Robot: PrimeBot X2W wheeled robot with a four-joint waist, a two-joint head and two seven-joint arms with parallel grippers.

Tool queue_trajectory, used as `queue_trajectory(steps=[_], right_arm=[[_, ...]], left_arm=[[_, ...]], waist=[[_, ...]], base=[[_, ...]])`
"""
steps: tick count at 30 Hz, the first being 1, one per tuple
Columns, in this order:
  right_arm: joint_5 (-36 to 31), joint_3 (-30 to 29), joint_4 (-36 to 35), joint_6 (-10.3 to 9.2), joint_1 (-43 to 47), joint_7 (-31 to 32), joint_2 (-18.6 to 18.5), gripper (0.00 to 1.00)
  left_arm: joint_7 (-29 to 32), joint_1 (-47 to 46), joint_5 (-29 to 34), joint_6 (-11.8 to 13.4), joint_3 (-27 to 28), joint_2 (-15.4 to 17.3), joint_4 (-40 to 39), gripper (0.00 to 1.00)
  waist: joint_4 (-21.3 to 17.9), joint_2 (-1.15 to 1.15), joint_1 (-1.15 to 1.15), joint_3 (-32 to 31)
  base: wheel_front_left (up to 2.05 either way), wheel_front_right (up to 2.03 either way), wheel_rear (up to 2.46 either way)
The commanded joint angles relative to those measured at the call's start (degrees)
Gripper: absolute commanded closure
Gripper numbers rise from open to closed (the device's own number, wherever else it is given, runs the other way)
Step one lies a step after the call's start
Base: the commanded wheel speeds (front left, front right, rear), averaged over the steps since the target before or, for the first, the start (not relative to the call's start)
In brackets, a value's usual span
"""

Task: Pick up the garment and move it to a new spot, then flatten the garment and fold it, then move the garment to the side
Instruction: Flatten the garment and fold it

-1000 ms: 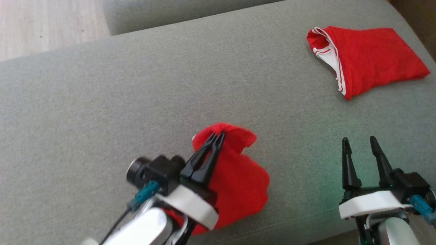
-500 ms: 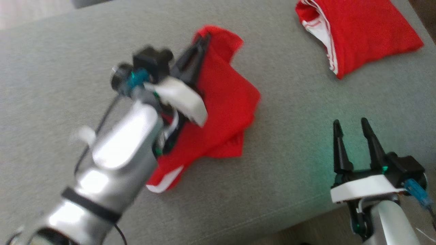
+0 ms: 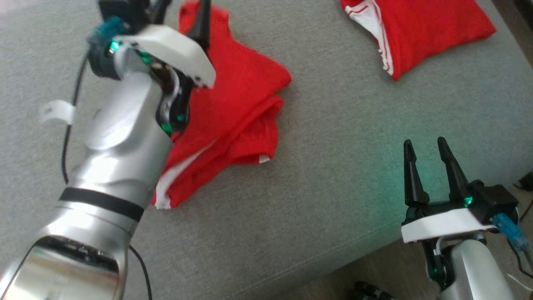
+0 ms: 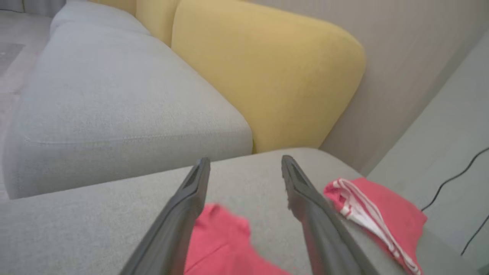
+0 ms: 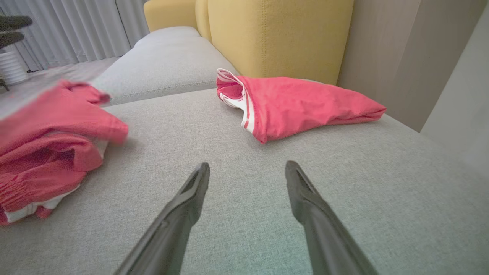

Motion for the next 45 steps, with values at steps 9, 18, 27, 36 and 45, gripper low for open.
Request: queue_trajectory(steps=[9,18,27,36,45], right_arm=[[-0.40,-0.88,-2.50,-0.04,0.28,-0.62,-0.43,0.00],[-1.02,-1.91,-3.06,-0.04,2.42,-0.62,-0.43,0.00],[-1.37,-1.89,-3.28,-0.04,3.13,-0.62,-0.43,0.00],[-1.85,-1.15,-3.00,-0.04,2.46,-0.62,-0.43,0.00],[-1.52,-1.15,-2.48,-0.04,2.52,-0.62,-0.43,0.00]], left_arm=[[-0.69,15.63,-0.80,0.96,10.67,-0.94,-16.50,0.00],[2.42,38.40,-5.03,6.84,8.97,-0.44,-32.74,0.00],[7.67,54.25,-6.74,12.52,7.74,3.06,-45.83,0.00],[7.77,52.21,-7.98,11.47,8.40,2.92,-40.21,0.00],[6.65,47.40,-9.76,7.19,9.06,2.51,-32.73,1.00]], waist=[[4.13,0.00,0.00,-2.98],[6.92,0.00,0.00,-5.39],[8.76,0.00,0.00,-5.29],[8.06,0.00,0.00,-5.20],[6.75,0.00,0.00,-5.71]], base=[[0.00,0.00,0.00],[0.00,0.00,0.00],[0.00,0.00,0.00],[0.00,0.00,0.00],[0.00,0.00,0.00]])
